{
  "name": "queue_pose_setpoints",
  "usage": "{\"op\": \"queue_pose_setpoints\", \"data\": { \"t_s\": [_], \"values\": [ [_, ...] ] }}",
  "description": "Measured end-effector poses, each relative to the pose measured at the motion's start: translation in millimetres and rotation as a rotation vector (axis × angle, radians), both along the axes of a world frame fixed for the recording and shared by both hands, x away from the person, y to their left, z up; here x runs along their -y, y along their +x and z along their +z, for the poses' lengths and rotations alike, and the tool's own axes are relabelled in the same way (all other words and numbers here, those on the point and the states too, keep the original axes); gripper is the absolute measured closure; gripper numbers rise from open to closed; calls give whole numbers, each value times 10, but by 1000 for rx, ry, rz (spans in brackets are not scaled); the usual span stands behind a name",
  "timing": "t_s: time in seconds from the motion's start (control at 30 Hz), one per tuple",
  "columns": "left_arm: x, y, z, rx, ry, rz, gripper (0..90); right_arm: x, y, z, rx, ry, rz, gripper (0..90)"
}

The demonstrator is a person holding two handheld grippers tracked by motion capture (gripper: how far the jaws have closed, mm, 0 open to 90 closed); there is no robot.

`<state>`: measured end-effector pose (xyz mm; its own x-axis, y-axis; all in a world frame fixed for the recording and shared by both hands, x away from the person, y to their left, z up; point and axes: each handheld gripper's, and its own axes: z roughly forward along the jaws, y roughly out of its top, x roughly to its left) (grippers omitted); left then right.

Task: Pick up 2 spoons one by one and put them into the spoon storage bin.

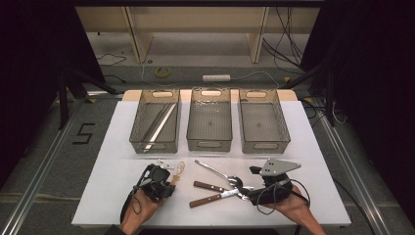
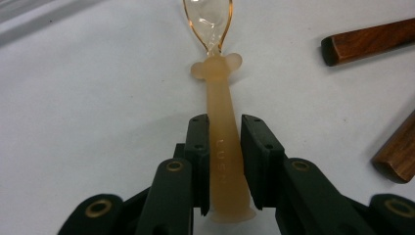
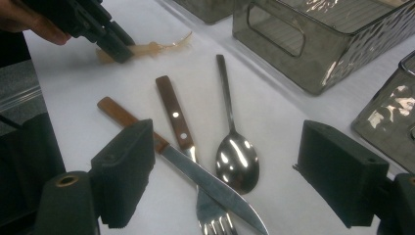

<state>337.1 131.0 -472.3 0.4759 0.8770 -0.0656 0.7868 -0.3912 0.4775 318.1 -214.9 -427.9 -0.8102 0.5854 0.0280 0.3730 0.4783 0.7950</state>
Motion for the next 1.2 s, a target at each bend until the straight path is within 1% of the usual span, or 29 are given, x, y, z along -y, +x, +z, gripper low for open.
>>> {"op": "queue_pose_setpoints", "data": {
  "t_s": [0.1,0.23,0.37,0.57,0.6,0.67,0.77,0.8,0.9,1.03,1.07,1.2],
  "values": [
    [-15,7,8,-3,-5,-6,744,3,0,5,0,1,1,226],
    [-41,11,47,15,-16,-5,747,5,0,5,2,2,-2,225],
    [-75,17,99,32,-46,-5,748,5,-2,7,2,3,-2,226],
    [-117,9,207,73,-79,-21,748,5,0,7,2,3,-4,226],
    [-120,7,222,80,-92,-16,748,5,1,6,2,2,-3,225],
    [-130,10,255,91,-99,-25,749,5,2,6,3,3,-3,226],
    [-126,14,297,103,-127,-27,749,5,3,6,2,5,-6,226],
    [-126,19,311,111,-125,-32,748,5,4,7,2,5,-6,225],
    [-119,32,348,121,-141,-36,749,4,4,7,2,4,-4,226],
    [-114,68,416,144,-156,-40,749,2,6,7,3,4,-4,226],
    [-109,84,438,156,-157,-41,749,2,6,7,3,4,-4,226],
    [-58,186,539,188,-168,-50,749,1,8,9,7,5,-6,226]
  ]
}}
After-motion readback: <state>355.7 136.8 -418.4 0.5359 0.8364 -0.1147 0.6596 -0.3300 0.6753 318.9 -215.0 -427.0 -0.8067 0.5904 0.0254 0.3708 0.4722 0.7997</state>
